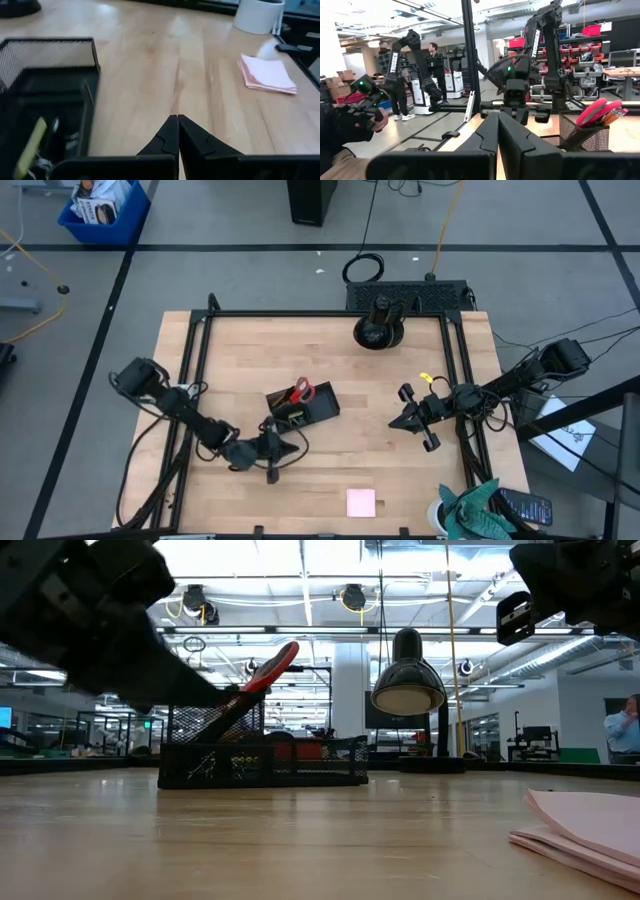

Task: Pick and place office supplies into organizer
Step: Adjust the black desk organizer, then put the pink sticky note into the black desk organizer

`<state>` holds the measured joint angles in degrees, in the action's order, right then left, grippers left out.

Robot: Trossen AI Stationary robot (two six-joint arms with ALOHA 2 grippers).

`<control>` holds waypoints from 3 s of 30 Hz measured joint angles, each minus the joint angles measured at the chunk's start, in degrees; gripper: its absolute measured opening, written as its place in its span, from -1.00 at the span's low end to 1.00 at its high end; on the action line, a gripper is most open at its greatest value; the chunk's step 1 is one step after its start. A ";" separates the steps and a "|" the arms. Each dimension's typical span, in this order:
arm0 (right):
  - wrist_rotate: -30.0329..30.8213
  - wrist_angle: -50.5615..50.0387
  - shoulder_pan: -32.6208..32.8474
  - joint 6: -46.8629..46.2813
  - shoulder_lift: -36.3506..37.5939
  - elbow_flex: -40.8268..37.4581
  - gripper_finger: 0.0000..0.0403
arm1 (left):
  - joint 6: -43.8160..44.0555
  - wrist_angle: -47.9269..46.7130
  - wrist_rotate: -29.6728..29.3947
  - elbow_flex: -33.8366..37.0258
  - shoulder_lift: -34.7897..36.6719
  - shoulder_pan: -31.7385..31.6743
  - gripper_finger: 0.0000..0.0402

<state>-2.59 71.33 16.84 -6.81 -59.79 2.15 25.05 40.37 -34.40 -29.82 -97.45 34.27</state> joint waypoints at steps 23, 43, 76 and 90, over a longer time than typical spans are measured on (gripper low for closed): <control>-0.15 -0.49 0.00 0.00 0.00 0.00 -0.98 | 26.41 -22.14 -15.19 0.04 -4.24 1.47 -0.98; -0.15 -1.48 0.00 0.00 0.00 0.01 -0.98 | 31.17 -28.00 -16.34 0.04 -4.24 -3.15 -0.99; 7.10 -33.49 7.96 8.01 -0.11 12.19 -0.98 | 0.68 -23.21 4.96 -28.16 -13.55 0.24 -0.98; 14.57 -33.91 11.33 7.96 -0.22 15.04 -0.98 | -7.08 -24.19 2.01 -36.72 -22.46 1.71 -0.99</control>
<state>11.98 37.42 28.17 1.15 -60.01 17.19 17.96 16.18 -32.39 -66.54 -119.91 35.99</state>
